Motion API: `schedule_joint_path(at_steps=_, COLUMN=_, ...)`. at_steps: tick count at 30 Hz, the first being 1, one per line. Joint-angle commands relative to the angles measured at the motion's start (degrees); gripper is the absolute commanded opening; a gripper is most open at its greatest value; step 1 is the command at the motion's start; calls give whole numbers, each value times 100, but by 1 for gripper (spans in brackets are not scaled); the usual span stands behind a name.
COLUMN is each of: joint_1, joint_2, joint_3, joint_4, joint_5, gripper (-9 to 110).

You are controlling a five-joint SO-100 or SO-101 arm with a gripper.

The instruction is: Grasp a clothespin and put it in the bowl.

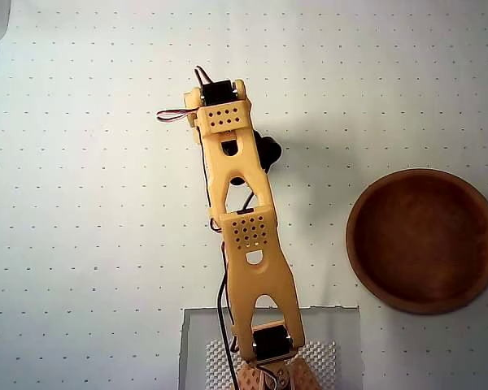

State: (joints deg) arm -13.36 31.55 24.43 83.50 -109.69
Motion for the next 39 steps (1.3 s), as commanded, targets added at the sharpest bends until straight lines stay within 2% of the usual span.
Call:
schedule_joint_path(at_steps=1, joint_1=35, joint_2=132, joint_3=-343, joint_4=-35, joint_5=-26, gripper=17)
schedule_joint_path(at_steps=39, joint_1=0, joint_2=-229, joint_3=-334, joint_4=26, joint_5=246, gripper=17)
